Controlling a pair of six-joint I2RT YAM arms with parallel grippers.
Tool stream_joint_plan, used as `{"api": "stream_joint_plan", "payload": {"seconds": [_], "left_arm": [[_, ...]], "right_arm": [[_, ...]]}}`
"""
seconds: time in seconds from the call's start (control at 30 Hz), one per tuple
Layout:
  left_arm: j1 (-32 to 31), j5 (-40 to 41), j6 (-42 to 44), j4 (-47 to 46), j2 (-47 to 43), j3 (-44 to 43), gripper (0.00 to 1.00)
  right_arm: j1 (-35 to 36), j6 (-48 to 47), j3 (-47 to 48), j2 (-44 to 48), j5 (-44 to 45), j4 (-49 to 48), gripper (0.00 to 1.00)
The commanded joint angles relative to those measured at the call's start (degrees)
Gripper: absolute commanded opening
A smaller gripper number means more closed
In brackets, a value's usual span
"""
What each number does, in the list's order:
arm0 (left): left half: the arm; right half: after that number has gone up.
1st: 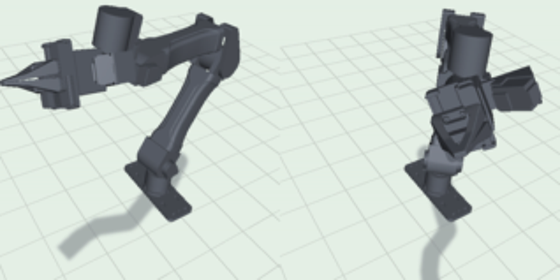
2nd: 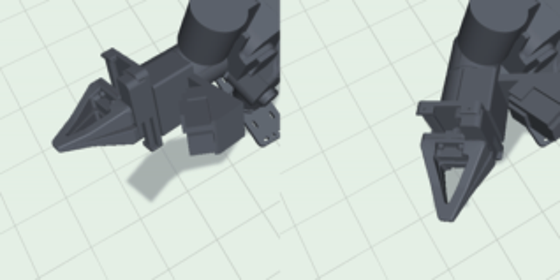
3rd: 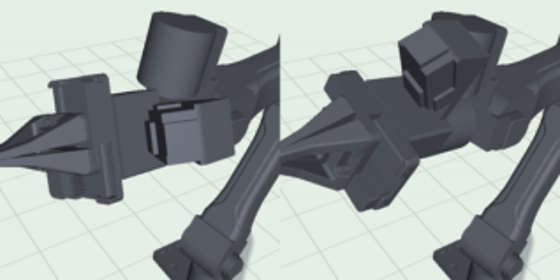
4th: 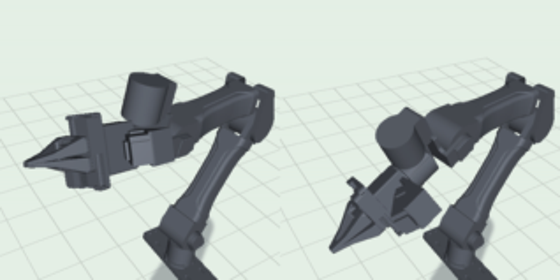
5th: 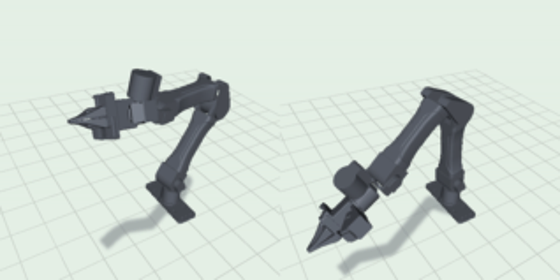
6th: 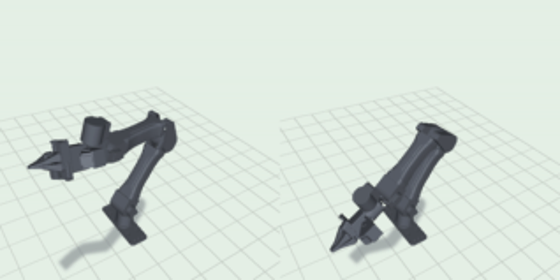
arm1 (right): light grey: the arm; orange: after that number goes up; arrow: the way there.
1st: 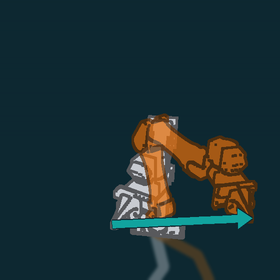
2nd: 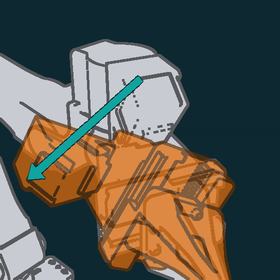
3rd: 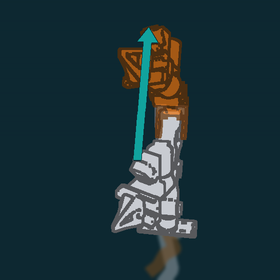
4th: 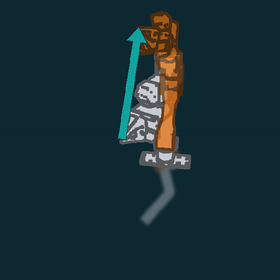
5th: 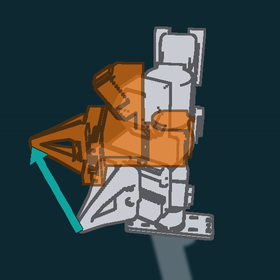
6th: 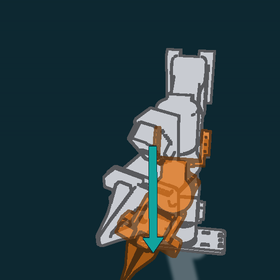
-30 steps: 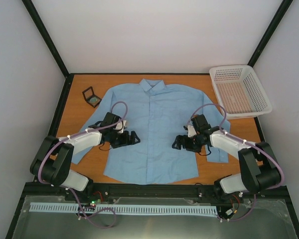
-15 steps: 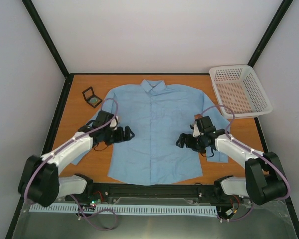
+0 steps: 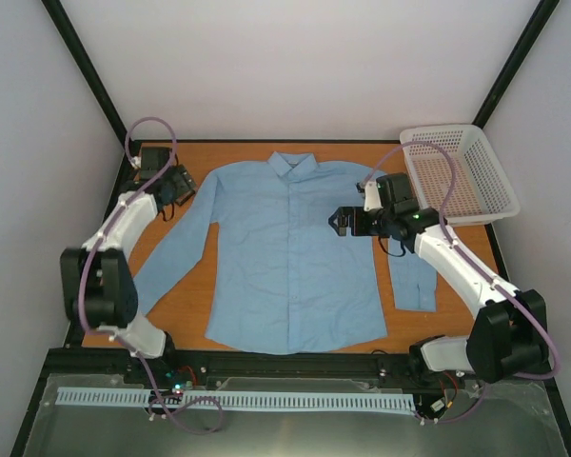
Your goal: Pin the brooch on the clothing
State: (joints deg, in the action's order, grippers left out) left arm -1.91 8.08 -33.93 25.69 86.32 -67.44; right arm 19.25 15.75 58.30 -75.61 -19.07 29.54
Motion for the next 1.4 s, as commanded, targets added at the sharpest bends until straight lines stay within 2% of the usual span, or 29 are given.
{"api": "stream_joint_plan", "payload": {"seconds": [0.0,0.1,0.23,0.6,0.87,1.2,1.37], "left_arm": [[4.7,2.6,1.2,-0.7,11.9,-7.2,0.84],[5.4,4.9,2.9,-1.8,20.7,-12.7,0.7],[5.3,5.9,5.3,-2.5,29.1,-19.3,0.64],[5.3,4.1,8.7,-1.5,40.0,-28.7,0.64],[5.3,4.5,9.0,-0.7,42.2,-29.8,0.6],[5.0,6.0,9.9,-2.1,40.1,-25.4,0.61],[5.0,5.6,9.0,-3.7,38.6,-23.0,0.56]], "right_arm": [[-0.3,-2.4,-2.0,0.0,0.1,1.0,1.0],[-0.4,-2.7,-4.3,1.1,0.7,0.7,1.0],[-0.9,-3.2,-6.1,2.1,0.1,1.2,1.0],[-1.5,-5.9,-6.7,2.3,3.0,3.0,1.0],[-2.1,-7.2,-7.1,2.9,4.9,3.6,1.0],[-2.2,-6.5,-7.0,2.1,3.7,2.8,1.0],[-2.2,-6.2,-7.4,2.6,3.9,2.8,1.0]]}}
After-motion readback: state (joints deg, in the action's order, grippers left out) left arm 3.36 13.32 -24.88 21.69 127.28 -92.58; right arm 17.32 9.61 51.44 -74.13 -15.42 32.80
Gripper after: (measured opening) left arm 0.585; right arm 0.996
